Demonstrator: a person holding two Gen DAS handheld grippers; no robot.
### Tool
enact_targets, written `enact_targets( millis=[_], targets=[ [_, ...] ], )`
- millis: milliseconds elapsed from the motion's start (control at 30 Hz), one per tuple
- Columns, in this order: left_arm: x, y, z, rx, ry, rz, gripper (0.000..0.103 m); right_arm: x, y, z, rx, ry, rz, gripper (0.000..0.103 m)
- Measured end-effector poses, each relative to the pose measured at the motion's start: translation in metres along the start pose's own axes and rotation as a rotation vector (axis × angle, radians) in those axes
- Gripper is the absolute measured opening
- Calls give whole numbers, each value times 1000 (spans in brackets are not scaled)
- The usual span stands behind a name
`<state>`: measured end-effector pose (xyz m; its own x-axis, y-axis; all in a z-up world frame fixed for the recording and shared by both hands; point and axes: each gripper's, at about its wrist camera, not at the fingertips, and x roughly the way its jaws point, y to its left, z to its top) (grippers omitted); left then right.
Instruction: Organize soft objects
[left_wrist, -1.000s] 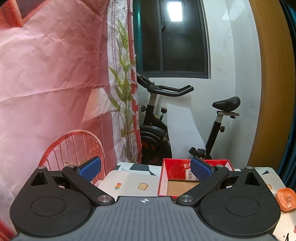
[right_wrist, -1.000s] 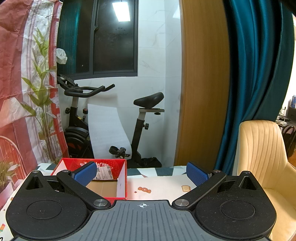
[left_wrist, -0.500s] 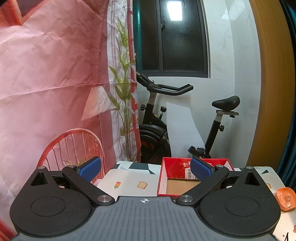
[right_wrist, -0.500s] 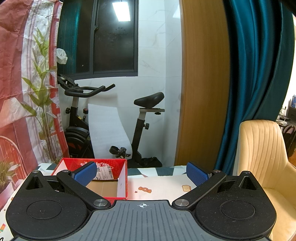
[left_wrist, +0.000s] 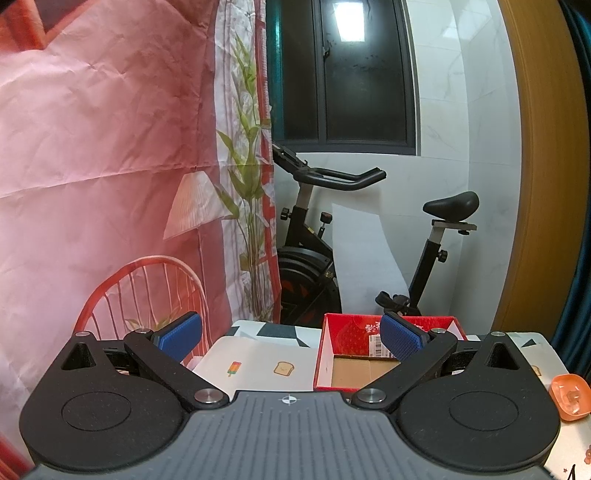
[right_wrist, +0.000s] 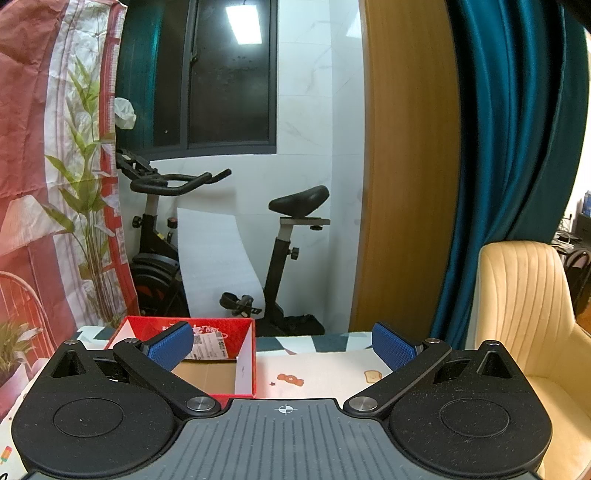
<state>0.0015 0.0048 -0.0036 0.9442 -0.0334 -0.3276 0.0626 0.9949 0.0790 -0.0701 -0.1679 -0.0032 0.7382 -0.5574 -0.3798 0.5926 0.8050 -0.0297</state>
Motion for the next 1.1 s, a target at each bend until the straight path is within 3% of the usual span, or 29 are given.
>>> enact_targets(
  millis=[433, 700, 933, 1100],
  targets=[
    [-1, 0, 1, -8, 0, -1, 103, -3, 1, 1, -3, -5, 11, 103],
    [5, 0, -2, -7, 20, -4, 103, 1, 2, -10, 10, -40, 107, 103],
    [33, 5, -28, -13, 85, 3, 103, 22, 8, -40, 12, -55, 161, 103],
    [57, 6, -59, 21, 120, 39, 103, 55, 17, -69, 21, 33, 150, 103]
  ],
)
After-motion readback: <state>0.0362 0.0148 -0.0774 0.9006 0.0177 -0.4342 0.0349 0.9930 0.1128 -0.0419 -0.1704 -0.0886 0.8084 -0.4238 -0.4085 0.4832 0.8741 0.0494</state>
